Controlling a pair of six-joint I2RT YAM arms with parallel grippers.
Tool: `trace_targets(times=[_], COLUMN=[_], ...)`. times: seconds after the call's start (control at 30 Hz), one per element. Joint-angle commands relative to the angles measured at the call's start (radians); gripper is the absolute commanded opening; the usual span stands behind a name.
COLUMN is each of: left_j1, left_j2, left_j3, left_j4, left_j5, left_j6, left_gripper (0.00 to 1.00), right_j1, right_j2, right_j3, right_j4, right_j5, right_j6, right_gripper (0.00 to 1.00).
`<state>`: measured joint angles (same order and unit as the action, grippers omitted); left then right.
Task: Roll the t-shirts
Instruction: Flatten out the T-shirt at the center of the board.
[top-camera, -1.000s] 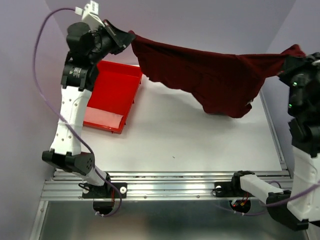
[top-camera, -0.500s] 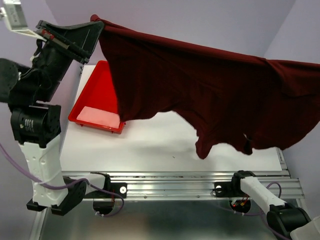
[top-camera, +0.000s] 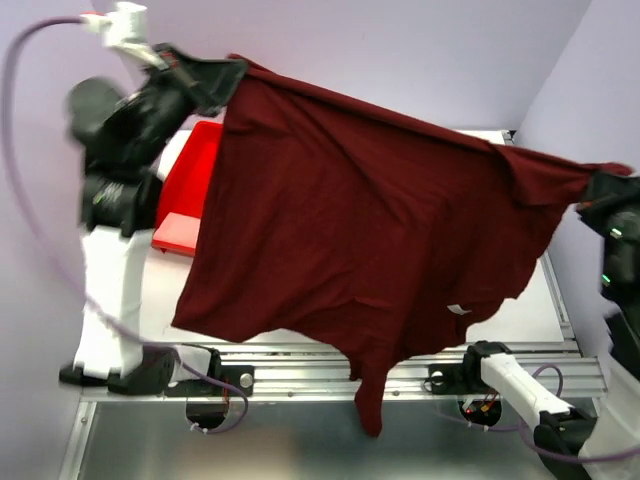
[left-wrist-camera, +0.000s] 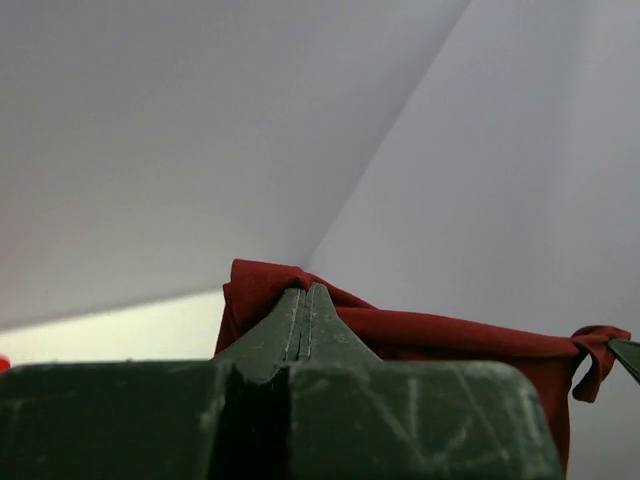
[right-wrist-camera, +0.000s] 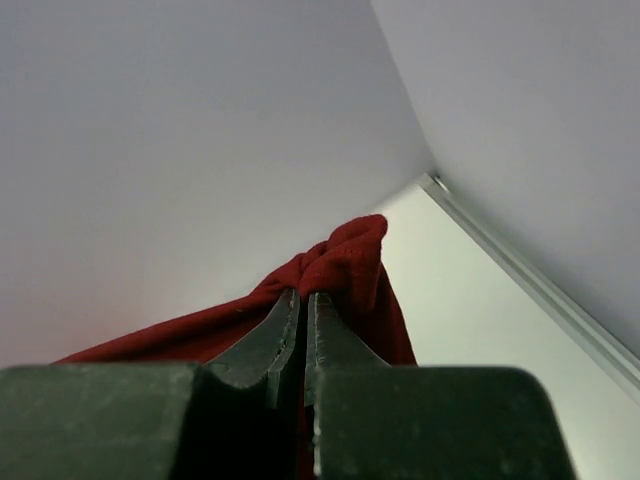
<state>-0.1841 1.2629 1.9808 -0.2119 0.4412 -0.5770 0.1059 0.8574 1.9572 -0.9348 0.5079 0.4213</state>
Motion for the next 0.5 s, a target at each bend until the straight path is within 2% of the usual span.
trace_targets(times=[0.0, 0.13, 0.3, 0.4, 0.47], left_j1=[-0.032, -0.112, -0.181, -0.187, -0.187], left_j2=[0.206, 0.406, 0.753, 0.912, 0.978], left_j3=[-0.103, -0.077, 0.137, 0.239, 0.314], left_j4=[0.051, 0.031, -0.053, -0.052, -0.047], left_j5=[-0.076, -0.122, -0.153, -0.163, -0.16], left_j6=[0.057, 0.117, 0.164, 0.167, 0.173], left_gripper=[0.0, 0.0, 0.0, 0.0, 0.0], right_j1=[-0.006, -0.006, -0.006, -0.017, -0.032], right_j2=[0.031, 0.084, 0.239, 0.355, 0.411], right_j3=[-0.205, -0.314, -0.46, -0.529, -0.547], right_j4=[-0.11, -0.128, -0.124, -0.113, -0.079], right_j5=[0.227, 0.253, 0.268, 0.357, 0.362], right_j6=[0.043, 0.088, 0.151, 0.201, 0.204], right_gripper=[0.01, 0.01, 0.01, 0.01, 0.01])
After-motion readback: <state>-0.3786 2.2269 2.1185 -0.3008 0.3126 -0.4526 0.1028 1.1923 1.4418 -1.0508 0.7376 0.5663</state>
